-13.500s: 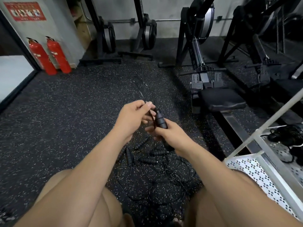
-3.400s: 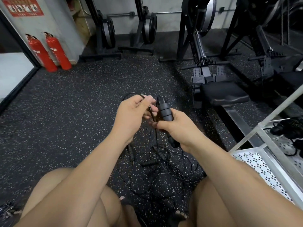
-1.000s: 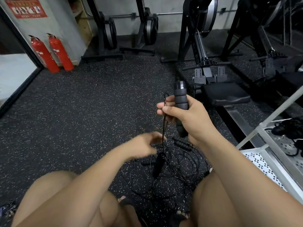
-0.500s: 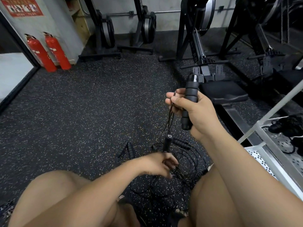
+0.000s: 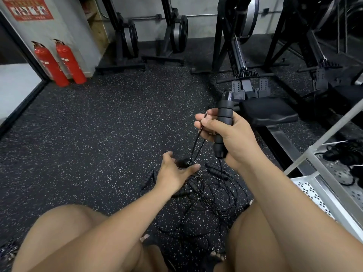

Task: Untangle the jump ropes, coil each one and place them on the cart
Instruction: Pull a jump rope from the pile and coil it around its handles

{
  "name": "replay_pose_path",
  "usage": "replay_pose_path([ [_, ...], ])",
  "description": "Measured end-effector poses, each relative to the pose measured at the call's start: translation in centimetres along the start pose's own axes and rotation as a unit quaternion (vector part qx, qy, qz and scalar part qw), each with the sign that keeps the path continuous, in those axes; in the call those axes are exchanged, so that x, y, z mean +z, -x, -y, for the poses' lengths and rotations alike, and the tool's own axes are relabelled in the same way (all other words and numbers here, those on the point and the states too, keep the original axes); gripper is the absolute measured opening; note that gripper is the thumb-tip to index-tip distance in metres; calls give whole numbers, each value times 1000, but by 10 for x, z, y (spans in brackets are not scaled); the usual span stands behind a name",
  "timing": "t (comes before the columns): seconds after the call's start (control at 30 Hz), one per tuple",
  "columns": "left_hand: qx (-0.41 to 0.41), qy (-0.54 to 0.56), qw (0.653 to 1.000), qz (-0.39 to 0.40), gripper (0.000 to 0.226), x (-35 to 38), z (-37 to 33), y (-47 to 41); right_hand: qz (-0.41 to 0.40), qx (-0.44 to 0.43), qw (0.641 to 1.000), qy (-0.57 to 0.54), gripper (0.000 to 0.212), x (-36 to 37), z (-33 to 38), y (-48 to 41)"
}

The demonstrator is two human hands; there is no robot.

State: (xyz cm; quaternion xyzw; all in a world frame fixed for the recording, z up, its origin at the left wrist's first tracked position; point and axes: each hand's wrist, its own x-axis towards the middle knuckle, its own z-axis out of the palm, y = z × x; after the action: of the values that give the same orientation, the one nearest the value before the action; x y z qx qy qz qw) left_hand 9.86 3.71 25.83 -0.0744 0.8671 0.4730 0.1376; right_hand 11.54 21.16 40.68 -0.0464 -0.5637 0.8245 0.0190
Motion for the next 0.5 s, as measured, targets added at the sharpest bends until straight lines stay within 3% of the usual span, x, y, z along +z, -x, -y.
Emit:
replay_pose_path([
  [0.07,22,-6,999,24,118,2,-2,3,3,5,1000,0,29,2,0,1],
  [0.17,57,-75,993,75,51,5,-8,9,-1,5,1000,1,28,1,-1,0],
  [0.23,80,-106,986,103,26,9,-10,13,-9,3,1000,-4,27,-1,-2,-2],
  [0.37,86,-118,979,146,23,13,-7,17,-33,3,999,-7,29,-7,-3,-6],
  [0.5,89,-105,977,164,50,4,-10,18,-61,-2,998,-24,28,-14,-3,-11],
])
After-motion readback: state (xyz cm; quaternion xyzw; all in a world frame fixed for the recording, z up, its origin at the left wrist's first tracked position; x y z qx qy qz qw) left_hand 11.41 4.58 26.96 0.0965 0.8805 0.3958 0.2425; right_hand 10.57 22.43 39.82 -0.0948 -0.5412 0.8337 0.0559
